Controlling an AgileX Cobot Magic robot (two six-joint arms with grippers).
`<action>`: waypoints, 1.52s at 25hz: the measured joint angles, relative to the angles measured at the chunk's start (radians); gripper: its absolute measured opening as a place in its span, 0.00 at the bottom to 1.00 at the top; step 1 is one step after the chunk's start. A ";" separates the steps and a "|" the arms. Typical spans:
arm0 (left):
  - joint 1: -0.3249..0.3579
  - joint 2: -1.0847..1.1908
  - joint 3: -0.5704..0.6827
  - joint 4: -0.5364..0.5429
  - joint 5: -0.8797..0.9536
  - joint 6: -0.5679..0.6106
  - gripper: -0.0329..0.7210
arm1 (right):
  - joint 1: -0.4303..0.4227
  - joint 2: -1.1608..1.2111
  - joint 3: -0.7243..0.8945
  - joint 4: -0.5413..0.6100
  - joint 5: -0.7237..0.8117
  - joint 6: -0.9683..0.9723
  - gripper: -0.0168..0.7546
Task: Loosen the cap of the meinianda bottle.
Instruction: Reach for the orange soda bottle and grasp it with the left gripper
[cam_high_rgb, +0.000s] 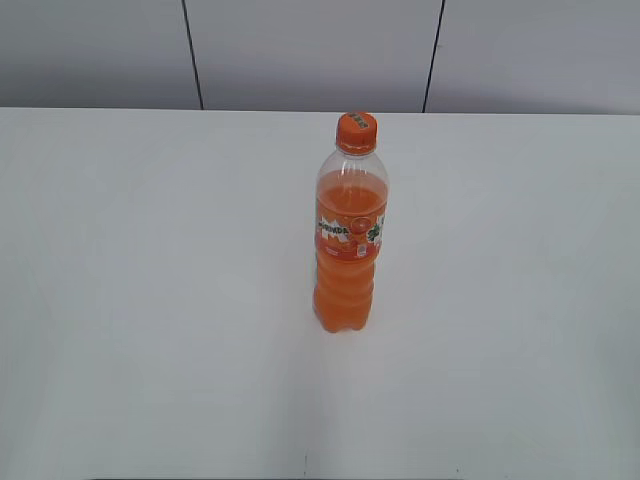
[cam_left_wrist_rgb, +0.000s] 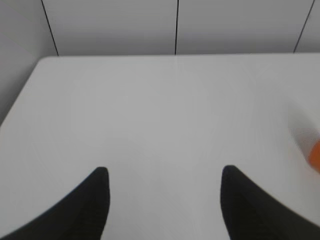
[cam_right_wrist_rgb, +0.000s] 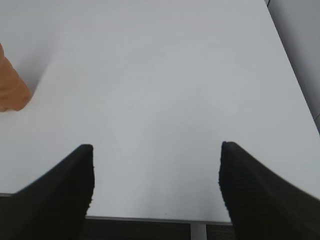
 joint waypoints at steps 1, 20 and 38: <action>0.000 0.000 -0.001 0.000 -0.034 0.000 0.62 | 0.000 0.000 0.000 0.000 0.000 0.000 0.78; 0.000 0.294 -0.003 0.041 -0.685 0.000 0.62 | 0.000 0.000 0.000 0.000 -0.001 0.000 0.78; 0.000 0.795 -0.002 0.038 -1.188 0.000 0.62 | 0.000 0.000 0.000 0.000 -0.001 0.000 0.78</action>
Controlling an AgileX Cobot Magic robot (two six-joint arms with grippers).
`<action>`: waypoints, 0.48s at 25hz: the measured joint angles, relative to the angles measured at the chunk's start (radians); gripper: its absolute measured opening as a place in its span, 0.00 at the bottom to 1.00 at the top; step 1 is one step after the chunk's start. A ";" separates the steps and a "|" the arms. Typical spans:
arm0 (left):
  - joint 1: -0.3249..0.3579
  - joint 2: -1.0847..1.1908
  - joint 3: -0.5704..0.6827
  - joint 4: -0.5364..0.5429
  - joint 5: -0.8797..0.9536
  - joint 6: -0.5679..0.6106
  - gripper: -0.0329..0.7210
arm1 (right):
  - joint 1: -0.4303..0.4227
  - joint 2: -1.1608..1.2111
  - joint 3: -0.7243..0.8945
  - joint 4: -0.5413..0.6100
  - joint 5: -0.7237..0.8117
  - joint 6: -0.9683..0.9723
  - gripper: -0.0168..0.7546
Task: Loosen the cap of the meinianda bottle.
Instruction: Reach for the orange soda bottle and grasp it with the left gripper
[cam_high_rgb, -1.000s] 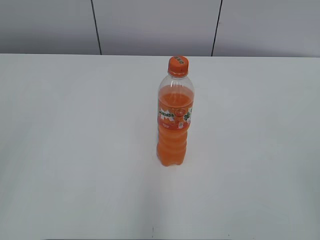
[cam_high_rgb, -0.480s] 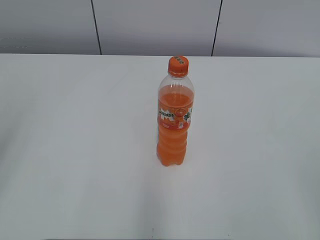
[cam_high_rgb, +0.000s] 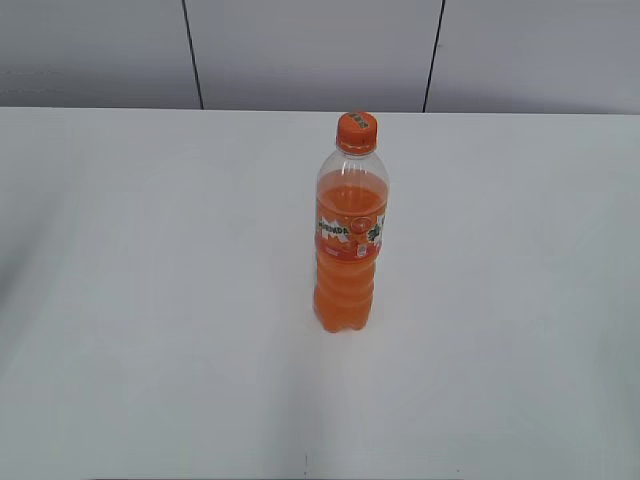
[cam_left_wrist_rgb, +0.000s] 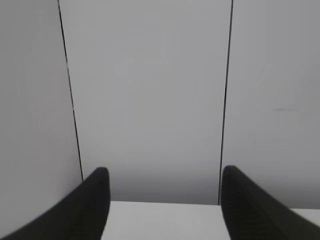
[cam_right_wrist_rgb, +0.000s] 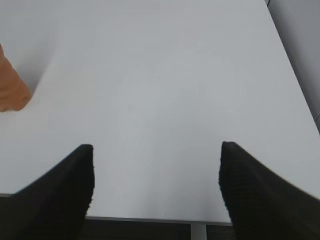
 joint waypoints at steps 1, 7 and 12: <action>0.000 0.043 0.000 0.000 -0.031 0.000 0.62 | 0.000 0.000 0.000 0.000 0.000 0.000 0.78; 0.000 0.172 0.000 0.002 -0.135 0.000 0.62 | 0.000 0.000 0.000 0.000 0.000 0.000 0.78; 0.000 0.273 0.000 0.002 -0.202 0.000 0.62 | 0.000 0.000 0.000 0.000 0.000 0.000 0.78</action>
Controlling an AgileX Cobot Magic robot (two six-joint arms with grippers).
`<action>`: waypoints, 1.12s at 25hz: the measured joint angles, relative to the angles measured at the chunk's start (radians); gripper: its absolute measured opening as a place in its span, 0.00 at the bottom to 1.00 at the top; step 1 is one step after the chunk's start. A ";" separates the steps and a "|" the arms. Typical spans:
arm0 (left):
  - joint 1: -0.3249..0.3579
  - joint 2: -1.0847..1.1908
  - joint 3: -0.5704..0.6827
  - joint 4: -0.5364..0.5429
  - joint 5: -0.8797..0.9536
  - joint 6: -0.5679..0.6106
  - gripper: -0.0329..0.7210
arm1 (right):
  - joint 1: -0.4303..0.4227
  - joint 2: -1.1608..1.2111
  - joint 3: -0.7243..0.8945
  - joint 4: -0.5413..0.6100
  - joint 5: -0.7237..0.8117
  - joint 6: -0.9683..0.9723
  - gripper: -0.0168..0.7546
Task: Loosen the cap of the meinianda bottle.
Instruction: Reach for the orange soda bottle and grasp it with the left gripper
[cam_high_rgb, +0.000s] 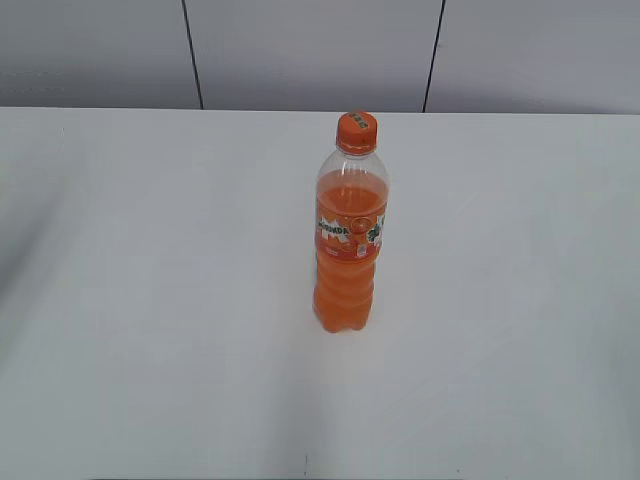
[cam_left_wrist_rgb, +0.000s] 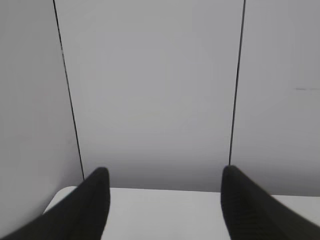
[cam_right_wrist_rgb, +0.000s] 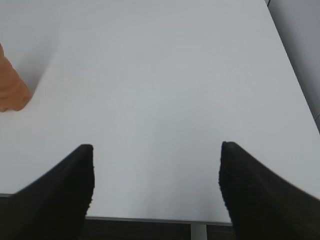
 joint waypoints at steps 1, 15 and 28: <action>0.000 0.013 0.000 0.000 -0.018 0.000 0.62 | 0.000 0.000 0.000 0.000 0.000 0.000 0.78; 0.000 0.198 0.000 0.283 -0.108 -0.057 0.62 | 0.000 0.000 0.000 0.012 0.000 0.000 0.78; 0.000 0.400 0.000 0.737 -0.236 -0.401 0.58 | 0.000 0.000 0.000 0.012 0.000 0.000 0.78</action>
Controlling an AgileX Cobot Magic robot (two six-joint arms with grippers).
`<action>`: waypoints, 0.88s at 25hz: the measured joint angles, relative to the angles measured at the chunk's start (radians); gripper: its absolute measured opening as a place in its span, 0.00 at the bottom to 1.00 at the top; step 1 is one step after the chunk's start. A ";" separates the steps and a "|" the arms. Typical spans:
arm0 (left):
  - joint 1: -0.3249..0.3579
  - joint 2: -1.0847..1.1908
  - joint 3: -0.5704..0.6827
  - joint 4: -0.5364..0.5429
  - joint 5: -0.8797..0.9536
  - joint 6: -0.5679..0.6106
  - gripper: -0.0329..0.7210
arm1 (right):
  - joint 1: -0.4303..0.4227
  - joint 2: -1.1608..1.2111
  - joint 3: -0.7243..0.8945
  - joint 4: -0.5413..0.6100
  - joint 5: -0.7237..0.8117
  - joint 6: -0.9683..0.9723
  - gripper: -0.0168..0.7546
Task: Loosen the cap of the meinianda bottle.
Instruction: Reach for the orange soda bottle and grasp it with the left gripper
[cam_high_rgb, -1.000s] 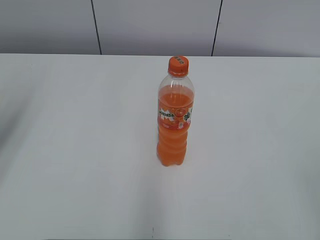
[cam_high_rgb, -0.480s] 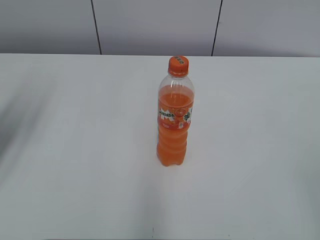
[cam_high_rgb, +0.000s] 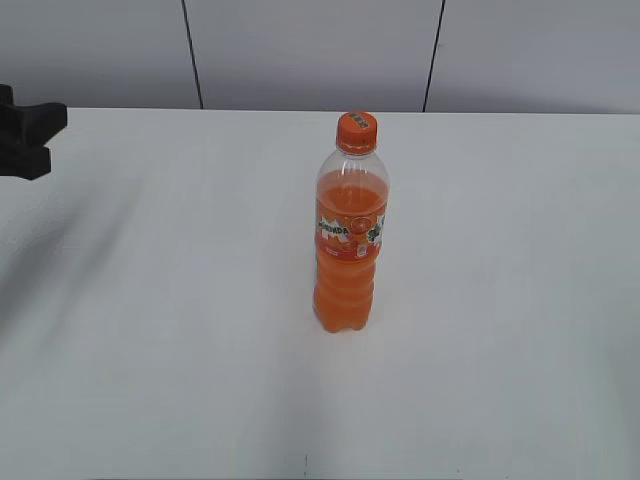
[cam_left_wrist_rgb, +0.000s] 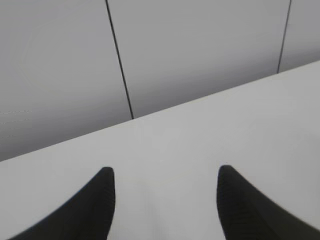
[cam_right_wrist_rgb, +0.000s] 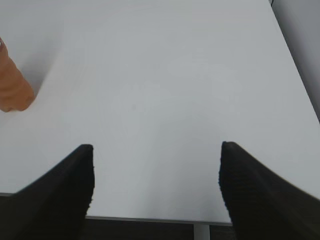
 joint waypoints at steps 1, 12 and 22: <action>0.000 0.014 0.000 0.020 -0.006 -0.016 0.57 | 0.000 0.000 0.000 0.000 0.000 0.000 0.78; 0.012 0.147 -0.002 0.277 -0.196 -0.119 0.57 | 0.000 0.000 0.000 0.000 0.000 0.000 0.78; 0.030 0.330 -0.084 0.652 -0.427 -0.142 0.63 | 0.000 0.000 0.000 0.001 0.000 0.000 0.78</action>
